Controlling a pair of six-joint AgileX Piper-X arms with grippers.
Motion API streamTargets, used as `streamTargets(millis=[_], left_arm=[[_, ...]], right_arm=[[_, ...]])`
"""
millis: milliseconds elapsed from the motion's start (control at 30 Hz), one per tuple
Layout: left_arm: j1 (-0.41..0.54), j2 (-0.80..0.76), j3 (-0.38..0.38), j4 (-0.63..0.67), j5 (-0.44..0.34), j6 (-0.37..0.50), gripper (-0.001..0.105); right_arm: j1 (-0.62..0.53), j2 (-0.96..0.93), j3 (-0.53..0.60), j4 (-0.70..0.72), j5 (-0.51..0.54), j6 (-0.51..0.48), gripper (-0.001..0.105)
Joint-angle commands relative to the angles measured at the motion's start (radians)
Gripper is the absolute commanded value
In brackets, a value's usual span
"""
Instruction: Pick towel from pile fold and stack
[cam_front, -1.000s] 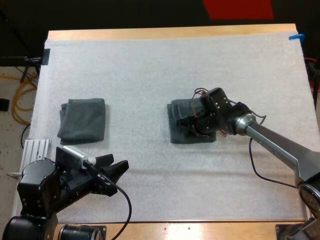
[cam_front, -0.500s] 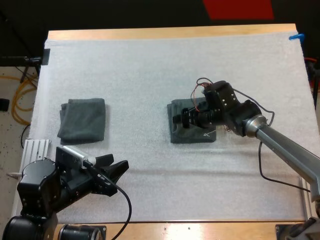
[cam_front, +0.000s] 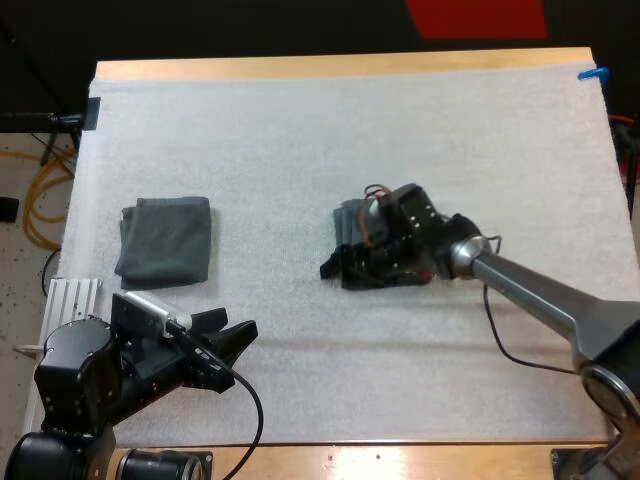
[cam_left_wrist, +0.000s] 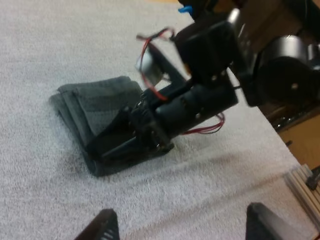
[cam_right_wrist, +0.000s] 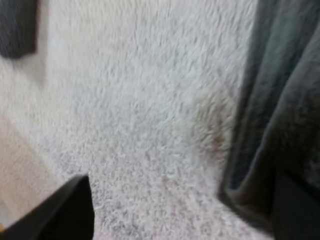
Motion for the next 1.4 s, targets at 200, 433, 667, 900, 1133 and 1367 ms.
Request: streamTargets(millis=[200,433,667,900,1133,1367], left_arm=[[0.002,0.000,-0.003,-0.004,0.008,-0.008,0.053],[0.002,0.000,-0.003,-0.004,0.006,-0.002,0.053],[0.002,0.000,-0.003,-0.025,-0.010,0.028,0.053],[0.002,0.003,-0.003,-0.069,-0.062,0.028,0.055],[0.002,0.003,-0.003,-0.069,-0.129,0.024,0.068],[0.002,0.014,-0.003,-0.094,-0.129,0.023,0.068]], right_arm=[[0.029,-0.009,0.002,-0.005,-0.020,-0.008,0.070],[0.029,-0.186,0.002,0.095,0.181,-0.145,0.070],[0.029,-0.477,0.002,0.261,0.311,-0.276,0.070],[0.029,-0.706,0.002,0.383,0.395,-0.278,0.070],[0.029,-0.884,0.003,0.542,0.504,-0.273,0.070],[0.029,-0.985,0.010,0.617,0.557,-0.246,0.070]])
